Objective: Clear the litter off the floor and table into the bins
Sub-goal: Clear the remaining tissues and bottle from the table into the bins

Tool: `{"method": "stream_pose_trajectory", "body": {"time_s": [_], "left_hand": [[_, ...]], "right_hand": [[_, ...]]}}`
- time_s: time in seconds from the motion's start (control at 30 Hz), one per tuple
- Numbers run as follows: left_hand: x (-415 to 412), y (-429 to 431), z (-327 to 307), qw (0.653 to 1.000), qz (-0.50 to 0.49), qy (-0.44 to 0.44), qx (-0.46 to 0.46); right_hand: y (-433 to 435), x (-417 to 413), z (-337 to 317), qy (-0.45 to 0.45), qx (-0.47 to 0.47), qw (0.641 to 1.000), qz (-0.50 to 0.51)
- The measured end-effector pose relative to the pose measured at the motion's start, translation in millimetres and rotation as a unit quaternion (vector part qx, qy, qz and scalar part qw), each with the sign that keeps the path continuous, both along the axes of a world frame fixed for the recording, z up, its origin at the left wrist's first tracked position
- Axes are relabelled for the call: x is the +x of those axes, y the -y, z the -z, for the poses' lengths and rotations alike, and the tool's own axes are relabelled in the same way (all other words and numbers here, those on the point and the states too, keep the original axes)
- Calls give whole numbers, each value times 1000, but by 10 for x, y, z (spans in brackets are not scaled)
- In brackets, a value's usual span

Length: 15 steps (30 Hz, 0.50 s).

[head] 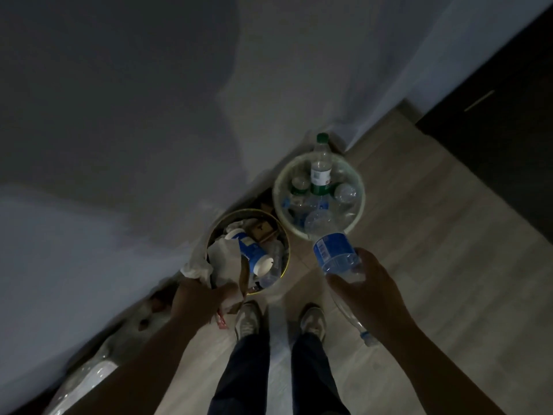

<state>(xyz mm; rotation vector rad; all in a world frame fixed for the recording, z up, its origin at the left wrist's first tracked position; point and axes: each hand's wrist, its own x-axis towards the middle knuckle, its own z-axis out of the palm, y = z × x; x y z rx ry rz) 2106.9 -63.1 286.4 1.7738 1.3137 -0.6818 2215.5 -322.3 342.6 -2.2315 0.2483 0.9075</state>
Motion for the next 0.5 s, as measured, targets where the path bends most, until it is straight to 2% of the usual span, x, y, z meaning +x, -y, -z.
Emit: {"method": "stream_pose_trajectory", "body": {"time_s": [0.17, 0.3, 0.5], "left_hand": [[-91, 4, 409, 999, -36, -4, -3], [-83, -16, 730, 998, -53, 30, 9], [-42, -115, 1154, 997, -65, 7, 31]], "right_hand": [[-121, -61, 341, -27, -2, 999, -19], [-233, -97, 556, -24, -11, 998, -63], [-384, -133, 870, -44, -5, 998, -45]]}}
